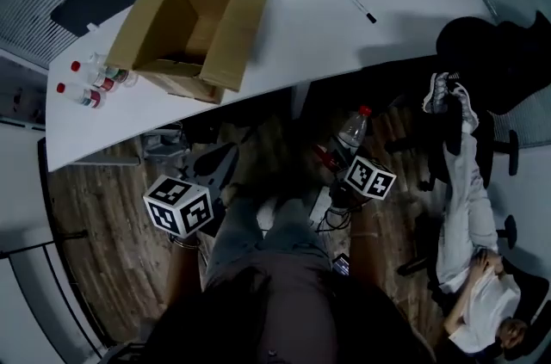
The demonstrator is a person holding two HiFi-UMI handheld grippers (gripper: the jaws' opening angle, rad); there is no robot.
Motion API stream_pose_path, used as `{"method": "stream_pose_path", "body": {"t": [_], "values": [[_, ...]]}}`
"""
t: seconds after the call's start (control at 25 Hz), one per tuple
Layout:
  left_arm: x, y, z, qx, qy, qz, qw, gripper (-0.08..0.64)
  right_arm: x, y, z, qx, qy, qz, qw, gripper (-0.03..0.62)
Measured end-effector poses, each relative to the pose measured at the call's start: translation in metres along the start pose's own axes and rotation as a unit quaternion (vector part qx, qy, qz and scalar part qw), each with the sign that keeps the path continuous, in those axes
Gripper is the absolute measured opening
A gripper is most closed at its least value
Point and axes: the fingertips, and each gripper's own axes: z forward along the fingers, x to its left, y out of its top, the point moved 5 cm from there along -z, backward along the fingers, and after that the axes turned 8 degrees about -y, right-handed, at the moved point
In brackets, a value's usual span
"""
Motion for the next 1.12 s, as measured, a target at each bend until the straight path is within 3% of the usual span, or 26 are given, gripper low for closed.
{"method": "stream_pose_path", "body": {"t": [0.52,0.88,1.12], "values": [[0.103,0.011,-0.134,-0.054,0.06,-0.017,0.9966,0.006,0.197,-0.031,0.031,-0.028,0.116,-0.056,0.991,0.322],[0.167,0.013,-0.21,-0.077,0.078,-0.024,0.9937,0.006,0.307,-0.06,0.034,-0.044,0.175,-0.118,0.976,0.322],[0.193,0.01,-0.248,-0.098,0.101,-0.032,0.9895,0.006,0.373,-0.068,0.047,-0.068,0.215,-0.172,0.959,0.322]]}}
